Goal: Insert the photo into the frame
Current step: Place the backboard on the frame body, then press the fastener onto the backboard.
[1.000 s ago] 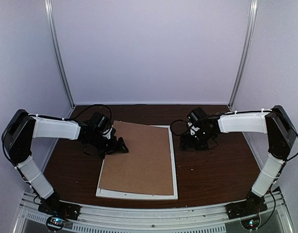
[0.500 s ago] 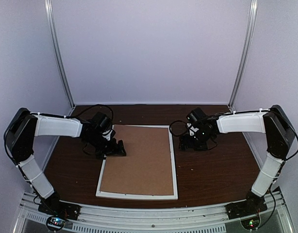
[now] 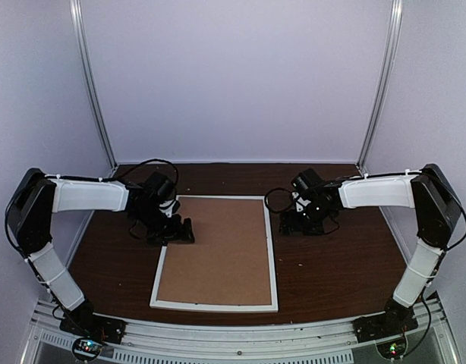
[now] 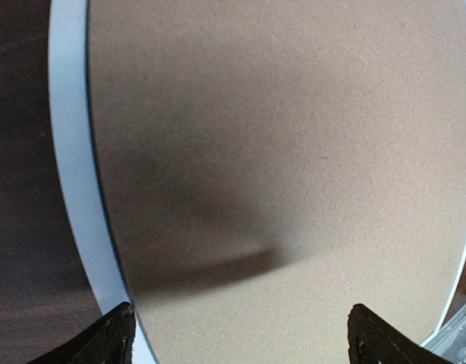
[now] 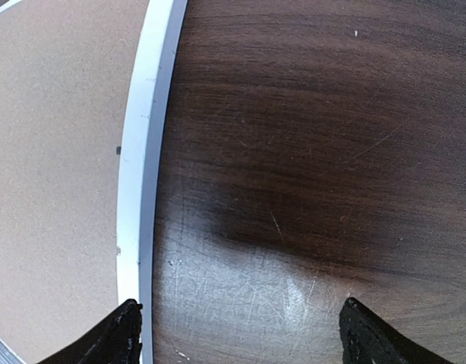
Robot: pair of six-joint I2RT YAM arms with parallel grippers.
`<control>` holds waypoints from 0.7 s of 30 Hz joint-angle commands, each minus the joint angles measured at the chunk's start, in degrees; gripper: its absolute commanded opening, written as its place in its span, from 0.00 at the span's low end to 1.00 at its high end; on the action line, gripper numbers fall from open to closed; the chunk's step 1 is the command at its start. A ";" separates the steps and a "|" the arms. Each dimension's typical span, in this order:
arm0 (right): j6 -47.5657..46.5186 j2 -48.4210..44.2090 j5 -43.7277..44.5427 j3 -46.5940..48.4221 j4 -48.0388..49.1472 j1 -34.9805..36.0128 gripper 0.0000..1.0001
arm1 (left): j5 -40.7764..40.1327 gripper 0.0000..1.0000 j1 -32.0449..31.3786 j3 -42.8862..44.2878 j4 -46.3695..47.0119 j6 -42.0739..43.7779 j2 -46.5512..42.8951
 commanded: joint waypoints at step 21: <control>0.63 0.83 -1.73 -0.79 2.60 3.41 0.89 | 5.63 0.98 7.17 -0.57 2.53 4.96 0.39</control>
